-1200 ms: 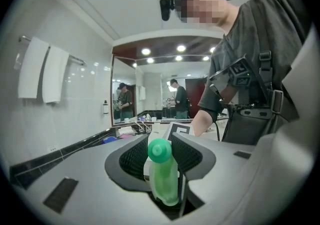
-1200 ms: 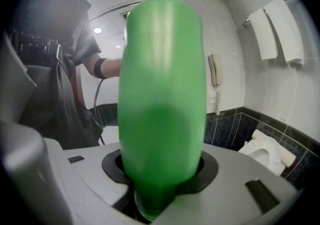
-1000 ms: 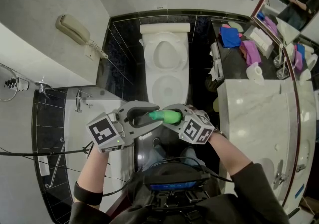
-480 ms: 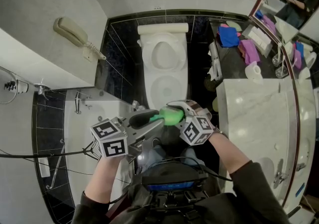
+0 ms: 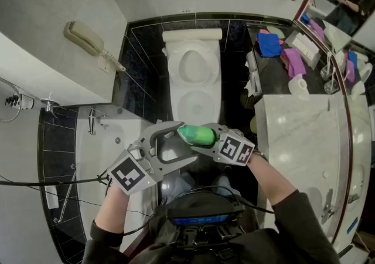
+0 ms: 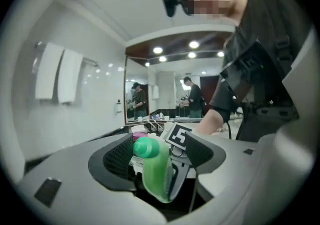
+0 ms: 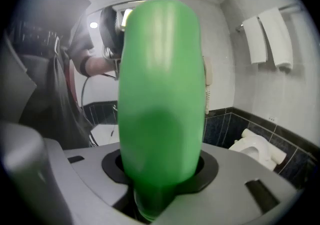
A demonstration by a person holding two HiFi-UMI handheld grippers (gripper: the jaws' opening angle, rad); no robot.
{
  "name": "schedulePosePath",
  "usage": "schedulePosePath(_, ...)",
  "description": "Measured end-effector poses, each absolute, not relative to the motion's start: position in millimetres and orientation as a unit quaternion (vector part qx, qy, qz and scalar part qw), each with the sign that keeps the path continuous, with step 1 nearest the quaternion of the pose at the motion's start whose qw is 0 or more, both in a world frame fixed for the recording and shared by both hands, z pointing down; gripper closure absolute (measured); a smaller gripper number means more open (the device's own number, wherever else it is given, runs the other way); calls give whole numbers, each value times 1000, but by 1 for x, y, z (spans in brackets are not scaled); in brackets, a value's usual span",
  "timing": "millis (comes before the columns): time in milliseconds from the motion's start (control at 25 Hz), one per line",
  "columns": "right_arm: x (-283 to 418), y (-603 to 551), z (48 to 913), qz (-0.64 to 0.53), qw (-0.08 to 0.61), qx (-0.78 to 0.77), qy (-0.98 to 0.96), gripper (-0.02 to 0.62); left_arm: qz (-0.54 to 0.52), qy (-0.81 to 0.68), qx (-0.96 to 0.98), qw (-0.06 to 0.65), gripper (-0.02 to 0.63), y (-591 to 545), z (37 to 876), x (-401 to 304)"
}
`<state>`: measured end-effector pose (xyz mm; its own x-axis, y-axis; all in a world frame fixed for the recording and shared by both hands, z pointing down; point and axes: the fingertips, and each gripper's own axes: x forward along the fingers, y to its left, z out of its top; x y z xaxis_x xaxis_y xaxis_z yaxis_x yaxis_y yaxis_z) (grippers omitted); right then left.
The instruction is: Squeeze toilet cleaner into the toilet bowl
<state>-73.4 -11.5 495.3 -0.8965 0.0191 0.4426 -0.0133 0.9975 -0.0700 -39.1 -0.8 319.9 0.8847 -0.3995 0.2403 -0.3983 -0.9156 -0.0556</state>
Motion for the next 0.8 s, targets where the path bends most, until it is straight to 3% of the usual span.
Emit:
schedulePosePath(80, -76, -2, 487, 74, 211, -36, -974, 407, -147, 185, -969, 76, 276, -2, 315, -43)
schedulePosePath(200, -81, 12, 480, 103, 198, -86, -971, 407, -157, 174, -964, 123, 276, -10, 309, -53)
schedulePosePath(400, -83, 35, 474, 118, 203, -149, -961, 407, -163, 126, -971, 120, 283, -6, 309, -56)
schedulePosePath(600, -83, 40, 475, 113, 207, -160, -959, 407, -177, 106, -971, 125, 351, -3, 311, -52)
schedulePosePath(800, -84, 41, 472, 115, 211, -166, -956, 407, -177, 98, -971, 126, 373, -2, 311, -48)
